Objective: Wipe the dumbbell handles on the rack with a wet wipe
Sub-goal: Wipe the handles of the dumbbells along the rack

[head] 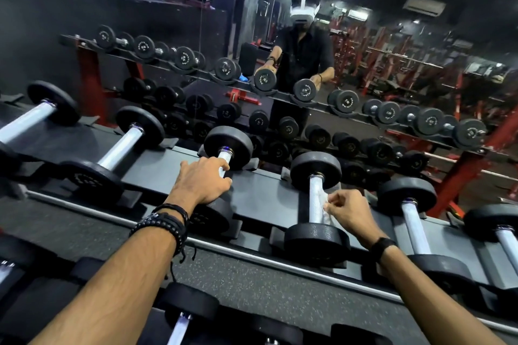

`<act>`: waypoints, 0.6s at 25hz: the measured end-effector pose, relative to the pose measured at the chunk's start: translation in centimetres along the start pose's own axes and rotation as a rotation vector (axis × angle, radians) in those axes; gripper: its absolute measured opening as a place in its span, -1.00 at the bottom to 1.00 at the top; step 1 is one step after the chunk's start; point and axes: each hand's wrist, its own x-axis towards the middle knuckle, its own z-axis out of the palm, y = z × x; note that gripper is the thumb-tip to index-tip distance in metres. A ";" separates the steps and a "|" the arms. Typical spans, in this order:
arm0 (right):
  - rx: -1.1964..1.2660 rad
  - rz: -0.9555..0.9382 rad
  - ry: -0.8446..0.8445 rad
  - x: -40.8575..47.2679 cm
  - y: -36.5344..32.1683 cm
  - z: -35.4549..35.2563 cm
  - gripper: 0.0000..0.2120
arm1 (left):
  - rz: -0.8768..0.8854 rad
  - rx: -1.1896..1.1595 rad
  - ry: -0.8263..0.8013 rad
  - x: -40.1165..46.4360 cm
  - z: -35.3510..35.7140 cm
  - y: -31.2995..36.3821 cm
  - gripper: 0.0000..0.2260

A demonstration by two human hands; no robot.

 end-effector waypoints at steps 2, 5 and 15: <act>0.077 0.022 -0.075 -0.5 0.7 0.1 -0.86 | 0.004 -0.003 -0.007 0.1 0.0 -0.1 -0.64; 0.205 0.044 0.061 1.5 0.1 0.6 -0.87 | 0.008 0.003 -0.008 0.1 0.0 0.0 -0.64; 0.283 0.153 -0.134 0.0 2.5 1.5 -0.67 | 0.008 -0.014 -0.021 0.4 0.2 -0.3 -0.64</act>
